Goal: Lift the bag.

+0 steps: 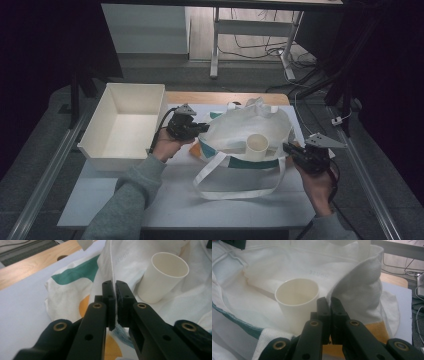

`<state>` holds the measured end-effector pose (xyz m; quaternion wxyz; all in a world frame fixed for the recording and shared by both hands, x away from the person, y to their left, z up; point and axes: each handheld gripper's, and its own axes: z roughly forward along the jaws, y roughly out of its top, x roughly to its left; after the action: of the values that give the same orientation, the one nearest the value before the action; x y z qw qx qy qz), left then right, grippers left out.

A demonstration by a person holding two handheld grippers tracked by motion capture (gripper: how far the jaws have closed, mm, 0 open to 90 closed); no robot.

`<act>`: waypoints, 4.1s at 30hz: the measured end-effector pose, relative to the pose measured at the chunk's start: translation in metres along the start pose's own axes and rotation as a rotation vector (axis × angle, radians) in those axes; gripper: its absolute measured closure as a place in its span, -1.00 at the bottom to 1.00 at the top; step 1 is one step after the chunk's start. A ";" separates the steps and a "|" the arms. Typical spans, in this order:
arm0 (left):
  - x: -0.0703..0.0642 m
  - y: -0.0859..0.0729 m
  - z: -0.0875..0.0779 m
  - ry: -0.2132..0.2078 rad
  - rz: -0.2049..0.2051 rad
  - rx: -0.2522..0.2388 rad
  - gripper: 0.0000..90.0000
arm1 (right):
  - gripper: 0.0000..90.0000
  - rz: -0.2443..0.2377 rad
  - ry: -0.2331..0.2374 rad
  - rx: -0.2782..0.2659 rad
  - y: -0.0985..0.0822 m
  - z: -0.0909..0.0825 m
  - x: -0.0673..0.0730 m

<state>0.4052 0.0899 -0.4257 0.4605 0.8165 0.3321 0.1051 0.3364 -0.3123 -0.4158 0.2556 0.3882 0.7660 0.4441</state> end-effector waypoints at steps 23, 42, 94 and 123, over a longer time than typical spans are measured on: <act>0.000 0.009 -0.043 0.034 -0.004 -0.131 0.91 | 0.95 -0.041 0.005 -0.114 0.031 -0.013 0.008; -0.003 0.018 -0.078 0.049 -0.001 -0.265 0.92 | 0.95 -0.061 0.026 -0.188 0.054 -0.023 0.017; 0.006 0.003 -0.033 0.089 -0.012 -0.108 0.93 | 0.95 -0.036 0.041 -0.076 0.043 0.028 0.009; -0.002 -0.006 -0.021 0.100 0.014 -0.053 0.73 | 0.86 -0.021 0.048 -0.021 0.020 0.038 0.004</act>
<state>0.3907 0.1054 -0.4187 0.4638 0.8001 0.3462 0.1577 0.3694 -0.2850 -0.4164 0.2460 0.3668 0.7712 0.4584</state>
